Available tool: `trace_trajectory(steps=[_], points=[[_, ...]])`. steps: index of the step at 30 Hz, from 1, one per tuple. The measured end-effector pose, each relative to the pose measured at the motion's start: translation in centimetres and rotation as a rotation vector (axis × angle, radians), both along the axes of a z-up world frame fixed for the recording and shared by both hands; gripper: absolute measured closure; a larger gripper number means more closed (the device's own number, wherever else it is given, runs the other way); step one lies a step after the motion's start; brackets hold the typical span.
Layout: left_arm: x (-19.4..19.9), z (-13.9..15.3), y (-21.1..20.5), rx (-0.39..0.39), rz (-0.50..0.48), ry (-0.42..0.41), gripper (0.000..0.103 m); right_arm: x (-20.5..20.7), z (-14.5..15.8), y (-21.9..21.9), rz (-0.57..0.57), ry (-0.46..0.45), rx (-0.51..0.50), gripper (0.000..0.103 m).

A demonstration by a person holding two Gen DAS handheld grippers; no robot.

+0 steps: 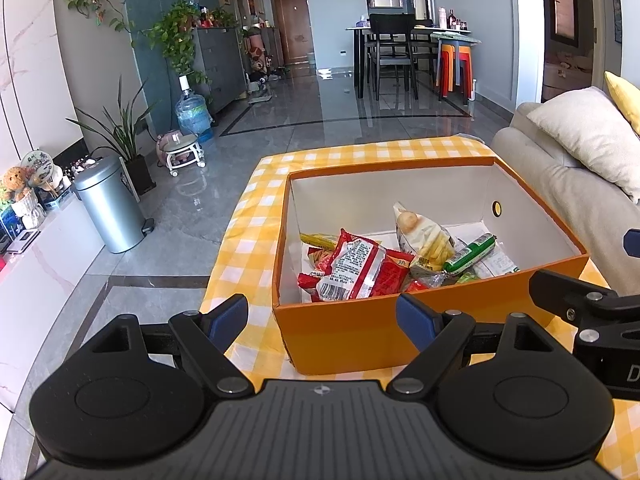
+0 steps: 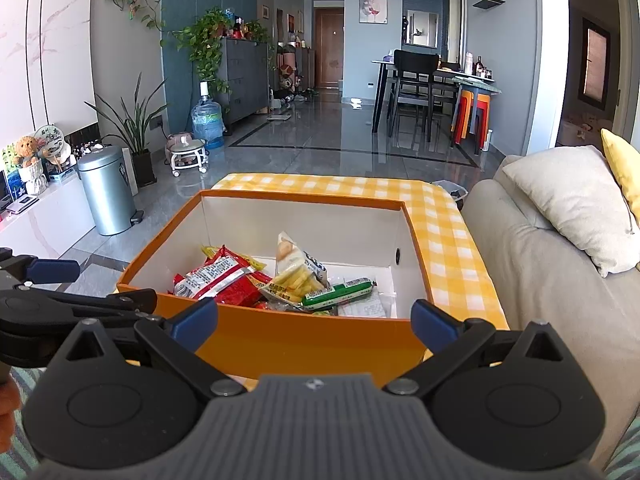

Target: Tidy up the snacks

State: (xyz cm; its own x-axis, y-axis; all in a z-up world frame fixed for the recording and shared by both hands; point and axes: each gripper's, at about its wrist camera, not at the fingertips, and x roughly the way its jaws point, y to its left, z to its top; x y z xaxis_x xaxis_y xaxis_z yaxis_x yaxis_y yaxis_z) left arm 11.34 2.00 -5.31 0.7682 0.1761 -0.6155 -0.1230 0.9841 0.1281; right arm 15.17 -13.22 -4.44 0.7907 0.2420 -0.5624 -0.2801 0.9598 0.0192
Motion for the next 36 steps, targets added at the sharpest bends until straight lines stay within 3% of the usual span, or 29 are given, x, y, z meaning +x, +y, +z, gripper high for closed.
trace_trajectory(steps=[36], points=[[-0.55,0.41,-0.21,0.011,0.003,-0.011,0.005,-0.19,0.38,-0.76,-0.014,-0.002,0.007,0.004]])
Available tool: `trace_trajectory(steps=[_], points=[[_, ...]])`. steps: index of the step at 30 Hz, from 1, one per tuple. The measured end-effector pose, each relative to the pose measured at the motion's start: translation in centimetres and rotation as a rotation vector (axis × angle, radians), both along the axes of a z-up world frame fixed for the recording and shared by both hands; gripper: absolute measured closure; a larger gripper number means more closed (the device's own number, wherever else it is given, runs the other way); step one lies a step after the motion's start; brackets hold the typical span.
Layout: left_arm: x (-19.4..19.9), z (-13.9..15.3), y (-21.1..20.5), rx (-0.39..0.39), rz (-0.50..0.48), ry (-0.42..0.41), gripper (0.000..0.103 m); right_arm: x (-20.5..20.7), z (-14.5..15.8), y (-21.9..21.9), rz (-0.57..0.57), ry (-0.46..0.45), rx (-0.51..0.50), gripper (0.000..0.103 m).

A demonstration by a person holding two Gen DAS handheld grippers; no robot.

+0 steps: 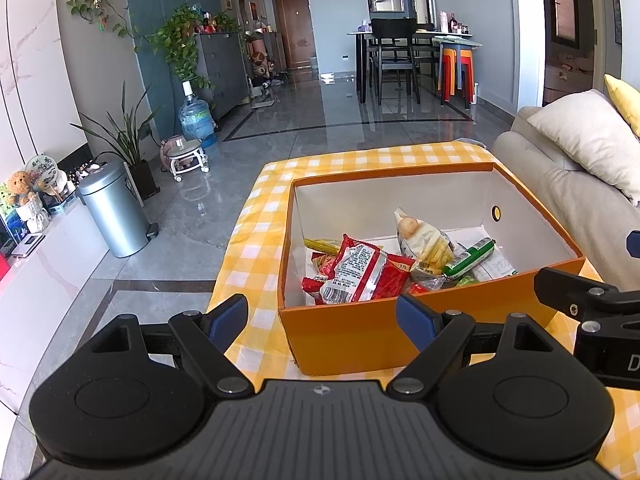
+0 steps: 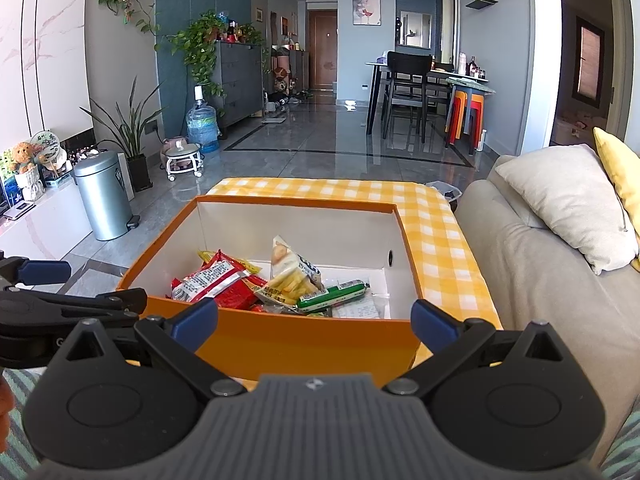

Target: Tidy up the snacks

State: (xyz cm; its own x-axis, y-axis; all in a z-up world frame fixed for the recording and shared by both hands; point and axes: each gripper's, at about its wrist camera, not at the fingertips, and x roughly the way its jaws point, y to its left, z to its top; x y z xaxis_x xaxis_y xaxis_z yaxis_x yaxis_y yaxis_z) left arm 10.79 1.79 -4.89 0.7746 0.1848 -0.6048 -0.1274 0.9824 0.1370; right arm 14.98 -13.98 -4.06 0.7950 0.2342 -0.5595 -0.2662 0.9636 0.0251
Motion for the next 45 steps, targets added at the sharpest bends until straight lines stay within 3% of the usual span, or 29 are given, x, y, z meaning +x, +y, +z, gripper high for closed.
trace_trajectory(steps=[45], points=[[-0.32,0.73,0.22,-0.026,-0.006,0.004,0.005,0.34,-0.30,0.04,-0.028,0.037,-0.025,0.004]])
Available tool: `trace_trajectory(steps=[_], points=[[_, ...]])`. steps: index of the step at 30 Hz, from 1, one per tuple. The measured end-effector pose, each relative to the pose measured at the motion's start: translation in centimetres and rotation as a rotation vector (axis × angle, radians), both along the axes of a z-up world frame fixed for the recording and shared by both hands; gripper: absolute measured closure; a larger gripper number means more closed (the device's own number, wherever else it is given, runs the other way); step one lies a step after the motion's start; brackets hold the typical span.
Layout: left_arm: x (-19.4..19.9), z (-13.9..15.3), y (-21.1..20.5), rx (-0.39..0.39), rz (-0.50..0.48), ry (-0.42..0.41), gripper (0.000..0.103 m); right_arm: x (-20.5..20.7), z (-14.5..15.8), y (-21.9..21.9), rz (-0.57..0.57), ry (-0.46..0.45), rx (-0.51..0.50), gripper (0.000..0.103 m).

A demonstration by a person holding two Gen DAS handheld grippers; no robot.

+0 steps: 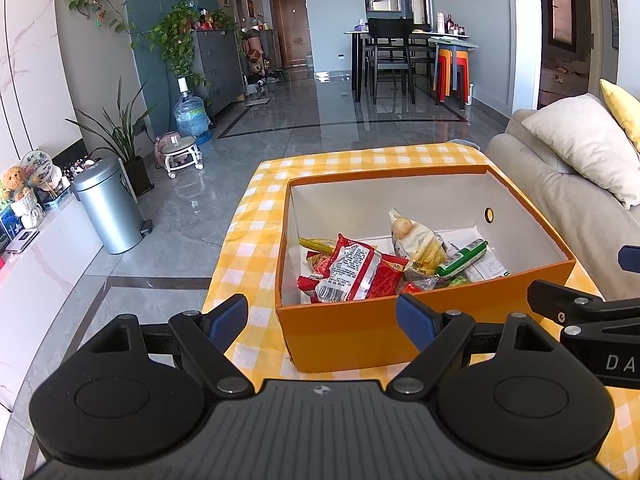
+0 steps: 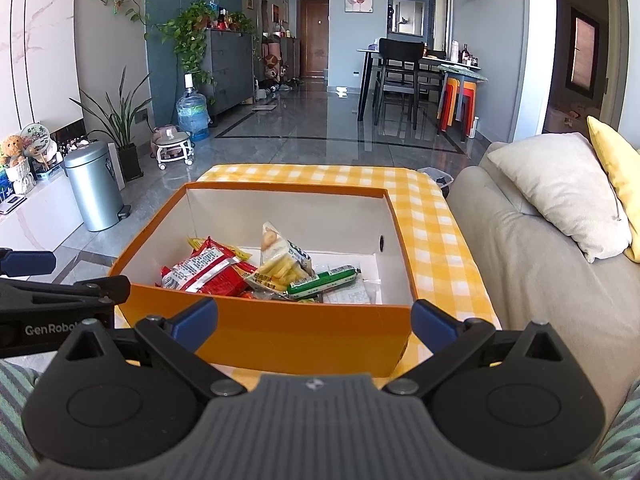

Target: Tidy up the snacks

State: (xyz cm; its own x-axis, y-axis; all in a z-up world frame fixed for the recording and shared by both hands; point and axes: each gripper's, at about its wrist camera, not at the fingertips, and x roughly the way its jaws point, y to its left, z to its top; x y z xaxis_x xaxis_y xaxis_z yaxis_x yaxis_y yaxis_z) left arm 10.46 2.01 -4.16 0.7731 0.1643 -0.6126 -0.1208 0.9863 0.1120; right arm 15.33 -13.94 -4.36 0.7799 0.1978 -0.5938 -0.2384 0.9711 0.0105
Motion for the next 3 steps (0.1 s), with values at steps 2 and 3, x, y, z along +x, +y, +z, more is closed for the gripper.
trace_trajectory(steps=[2,3], points=[[0.01,0.06,0.02,-0.002,0.003,-0.003,0.005,-0.03,0.00,-0.05,-0.002,0.001,0.002,0.004],[-0.01,0.11,0.05,-0.004,0.004,-0.004,0.005,-0.04,0.01,-0.07,-0.003,0.002,0.002,0.004]])
